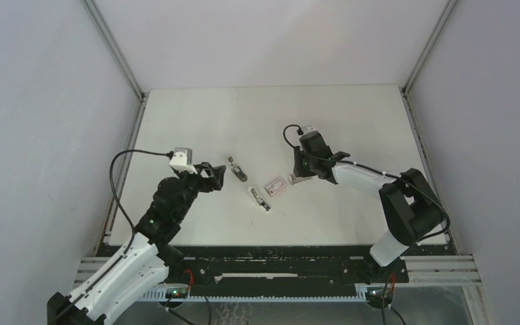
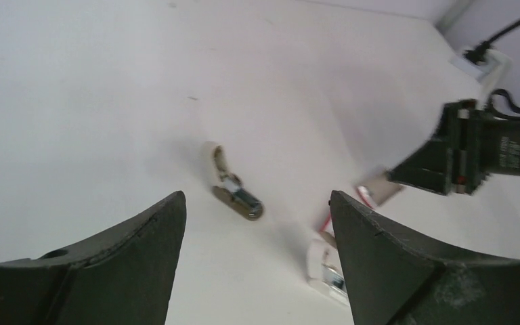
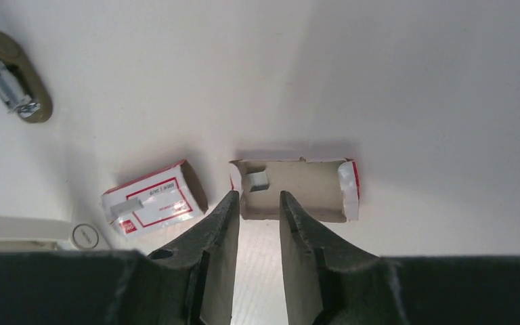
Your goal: Load the staples into the stapler
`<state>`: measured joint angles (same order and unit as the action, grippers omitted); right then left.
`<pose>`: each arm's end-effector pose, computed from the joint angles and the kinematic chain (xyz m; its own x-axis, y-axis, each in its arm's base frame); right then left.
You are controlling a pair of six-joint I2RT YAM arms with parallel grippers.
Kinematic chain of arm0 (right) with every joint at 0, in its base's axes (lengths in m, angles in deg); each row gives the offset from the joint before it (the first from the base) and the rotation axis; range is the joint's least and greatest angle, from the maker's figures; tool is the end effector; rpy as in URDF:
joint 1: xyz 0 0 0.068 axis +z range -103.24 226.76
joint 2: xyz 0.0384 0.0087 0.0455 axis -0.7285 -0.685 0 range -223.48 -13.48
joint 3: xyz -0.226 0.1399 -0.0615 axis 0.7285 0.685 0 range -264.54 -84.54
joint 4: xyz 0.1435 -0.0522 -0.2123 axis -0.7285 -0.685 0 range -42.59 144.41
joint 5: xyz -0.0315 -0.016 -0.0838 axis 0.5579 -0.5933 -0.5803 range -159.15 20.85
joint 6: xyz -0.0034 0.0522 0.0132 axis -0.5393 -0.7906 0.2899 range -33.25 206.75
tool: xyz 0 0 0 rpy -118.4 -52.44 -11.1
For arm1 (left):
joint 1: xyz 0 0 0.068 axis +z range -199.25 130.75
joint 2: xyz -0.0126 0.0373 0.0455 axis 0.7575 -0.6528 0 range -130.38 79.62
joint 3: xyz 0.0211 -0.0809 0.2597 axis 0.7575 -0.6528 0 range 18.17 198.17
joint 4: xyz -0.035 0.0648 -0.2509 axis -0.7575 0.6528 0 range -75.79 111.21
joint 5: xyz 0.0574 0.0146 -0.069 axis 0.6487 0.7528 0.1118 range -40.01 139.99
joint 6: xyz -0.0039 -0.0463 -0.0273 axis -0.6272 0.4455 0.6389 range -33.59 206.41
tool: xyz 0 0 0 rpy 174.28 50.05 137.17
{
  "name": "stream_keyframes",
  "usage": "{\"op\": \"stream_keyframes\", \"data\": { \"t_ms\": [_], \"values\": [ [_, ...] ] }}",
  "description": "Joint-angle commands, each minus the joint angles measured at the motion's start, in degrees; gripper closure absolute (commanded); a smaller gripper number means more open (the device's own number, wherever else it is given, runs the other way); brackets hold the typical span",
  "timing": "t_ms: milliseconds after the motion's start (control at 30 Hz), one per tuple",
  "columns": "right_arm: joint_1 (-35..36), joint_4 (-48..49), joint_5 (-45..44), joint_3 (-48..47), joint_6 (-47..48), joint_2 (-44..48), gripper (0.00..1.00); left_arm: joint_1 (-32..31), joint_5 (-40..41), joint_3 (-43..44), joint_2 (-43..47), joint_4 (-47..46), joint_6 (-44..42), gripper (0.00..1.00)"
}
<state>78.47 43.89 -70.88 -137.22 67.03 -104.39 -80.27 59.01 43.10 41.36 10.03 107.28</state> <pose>0.2780 0.1705 0.1906 -0.7736 -0.0815 -0.6284 -0.2628 0.9437 0.2011 0.1510 -0.0843 0.2616 -0.2614 -0.2533 -0.9314 0.3032 0.8946 -0.3284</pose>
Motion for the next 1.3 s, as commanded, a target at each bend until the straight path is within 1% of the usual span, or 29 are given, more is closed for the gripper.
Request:
{"op": "stream_keyframes", "data": {
  "t_ms": [0,67,167,267,500,967,1200,1267],
  "values": [
    [0.3,-3.8,-5.6,-3.8,-7.2,-2.3,0.73,-0.2,14.1,-5.7,4.1,-0.8,-2.6,0.18],
    [0.4,-4.0,-6.6,-3.8,-9.9,-3.0,0.73,-0.2,16.0,-6.1,5.0,0.5,-2.4,0.18],
    [1.0,-3.8,-7.9,-3.8,-13.6,-4.0,0.75,-0.2,14.9,-5.8,5.3,0.6,-2.5,0.18],
    [2.2,-3.2,-8.9,-4.0,-15.3,-4.9,0.77,-0.2,13.7,-5.3,4.6,0.8,-2.3,0.18],
    [3.9,-4.0,-10.5,-5.9,-17.2,-8.3,0.80,-0.2,13.6,-4.9,4.6,1.8,-2.2,0.18],
    [4.6,-5.9,-14.3,-6.0,-19.4,-9.2,0.81,-0.2,13.7,-4.9,4.9,2.0,-2.3,0.18],
    [5.0,-5.3,-15.0,-5.7,-20.9,-9.8,0.84,-0.2,13.7,-4.8,4.4,2.0,-2.3,0.18],
    [5.0,-5.0,-15.1,-5.3,-21.4,-9.6,0.87,-0.2,13.7,-4.7,4.3,2.0,-2.3,0.18]
  ]
}}
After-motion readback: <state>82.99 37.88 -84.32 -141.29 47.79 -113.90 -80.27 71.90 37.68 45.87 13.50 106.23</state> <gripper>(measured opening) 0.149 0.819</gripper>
